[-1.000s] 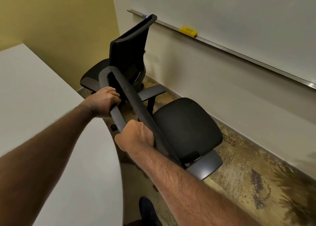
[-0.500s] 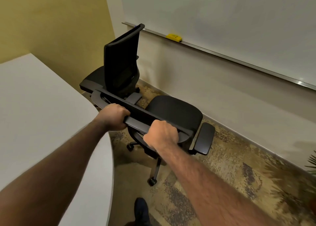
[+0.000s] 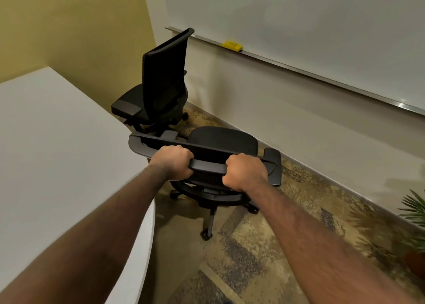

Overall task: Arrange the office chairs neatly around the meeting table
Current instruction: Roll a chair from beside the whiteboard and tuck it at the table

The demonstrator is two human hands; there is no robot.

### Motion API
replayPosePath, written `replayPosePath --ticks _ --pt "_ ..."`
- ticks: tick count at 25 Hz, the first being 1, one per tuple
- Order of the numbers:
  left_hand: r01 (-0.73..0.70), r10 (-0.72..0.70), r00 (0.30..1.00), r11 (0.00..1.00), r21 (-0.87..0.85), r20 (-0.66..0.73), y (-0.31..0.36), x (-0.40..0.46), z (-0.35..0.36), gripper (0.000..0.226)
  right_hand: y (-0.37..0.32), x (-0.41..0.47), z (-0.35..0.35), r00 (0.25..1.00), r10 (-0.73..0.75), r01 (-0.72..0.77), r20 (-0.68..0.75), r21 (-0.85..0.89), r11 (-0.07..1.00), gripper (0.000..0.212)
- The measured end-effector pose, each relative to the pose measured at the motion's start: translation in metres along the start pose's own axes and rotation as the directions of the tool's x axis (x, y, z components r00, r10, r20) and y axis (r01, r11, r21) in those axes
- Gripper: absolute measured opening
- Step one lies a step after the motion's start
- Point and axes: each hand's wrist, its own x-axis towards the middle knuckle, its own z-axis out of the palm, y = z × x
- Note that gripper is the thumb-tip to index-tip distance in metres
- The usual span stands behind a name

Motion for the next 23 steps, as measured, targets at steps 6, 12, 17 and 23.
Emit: replayPosePath --ticks 6,12,17,23 --pt "0.007 -0.008 0.999 0.999 -0.034 -0.033 0.047 -0.052 0.013 0.016 0.021 -0.049 0.002 0.997 -0.060 0.063 0.048 -0.060 0.996 0.012" --pt "0.039 -0.030 0.997 0.991 -0.127 0.075 0.060 -0.111 0.009 0.022 0.040 -0.100 0.000 0.986 -0.140 0.149 0.090 -0.107 0.983 0.014" --pt "0.080 -0.069 0.993 0.990 -0.114 0.092 0.067 -0.139 0.011 0.022 0.067 -0.109 -0.003 0.975 -0.196 0.209 0.103 -0.140 0.968 0.009" --pt "0.174 -0.165 0.983 0.977 -0.123 0.084 0.112 -0.117 0.008 0.024 0.117 -0.083 -0.011 0.958 -0.261 0.278 0.116 -0.181 0.943 0.013"
